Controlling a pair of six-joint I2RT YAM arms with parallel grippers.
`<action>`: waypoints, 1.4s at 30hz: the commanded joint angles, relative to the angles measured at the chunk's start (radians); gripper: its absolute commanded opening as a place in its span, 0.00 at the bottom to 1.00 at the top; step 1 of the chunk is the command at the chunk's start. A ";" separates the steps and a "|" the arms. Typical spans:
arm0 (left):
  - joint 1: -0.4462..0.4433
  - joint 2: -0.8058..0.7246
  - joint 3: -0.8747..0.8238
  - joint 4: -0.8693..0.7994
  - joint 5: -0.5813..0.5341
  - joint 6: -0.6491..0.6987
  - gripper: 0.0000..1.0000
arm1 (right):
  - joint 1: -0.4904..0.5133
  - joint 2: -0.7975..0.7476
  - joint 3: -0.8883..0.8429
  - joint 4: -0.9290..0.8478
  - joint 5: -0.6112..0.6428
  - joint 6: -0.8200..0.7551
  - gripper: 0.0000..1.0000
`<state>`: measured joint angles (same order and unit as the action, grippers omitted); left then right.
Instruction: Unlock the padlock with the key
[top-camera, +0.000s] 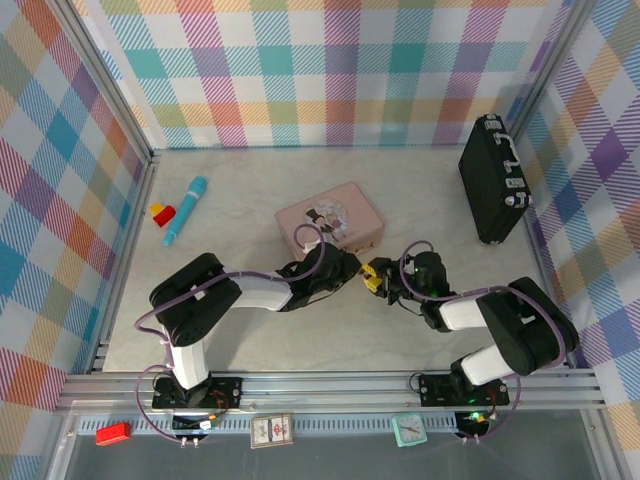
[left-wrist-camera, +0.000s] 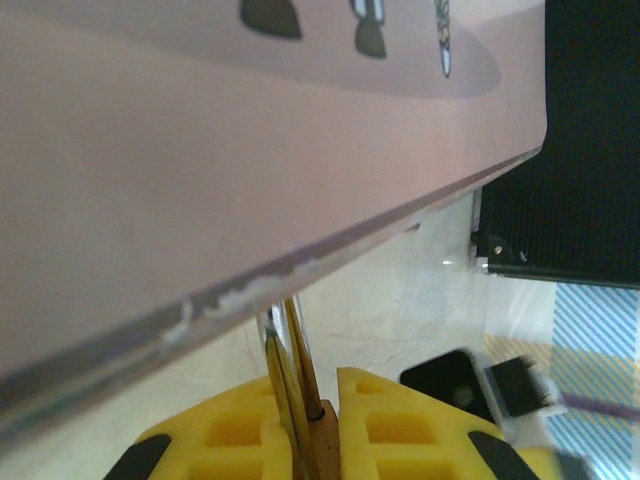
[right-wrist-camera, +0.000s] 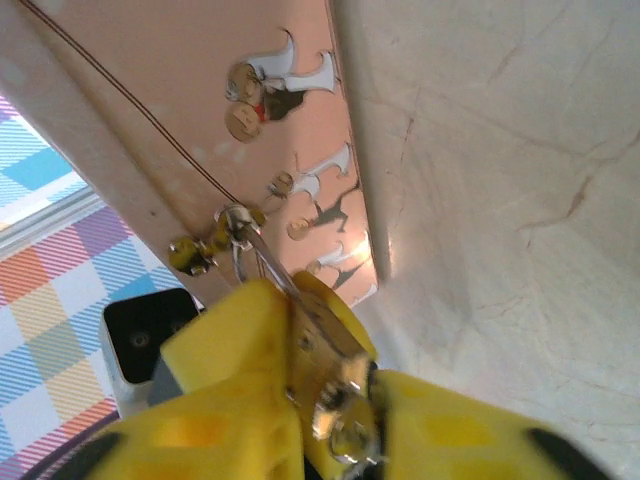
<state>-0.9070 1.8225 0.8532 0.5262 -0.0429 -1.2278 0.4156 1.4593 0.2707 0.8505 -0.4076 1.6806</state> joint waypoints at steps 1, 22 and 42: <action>-0.023 -0.078 0.008 -0.033 0.012 -0.001 0.00 | -0.022 -0.067 0.064 -0.130 -0.062 -0.188 0.47; 0.112 -0.218 -0.059 -0.199 0.032 0.113 0.00 | 0.365 -0.464 0.182 -0.824 0.391 -1.507 0.45; 0.150 -0.263 -0.113 -0.168 0.151 0.092 0.00 | 0.560 0.026 0.125 -0.096 0.725 -1.983 0.35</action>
<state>-0.7631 1.6157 0.7406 0.2668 0.0776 -1.1370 0.9661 1.4616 0.4053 0.5945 0.2550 -0.2214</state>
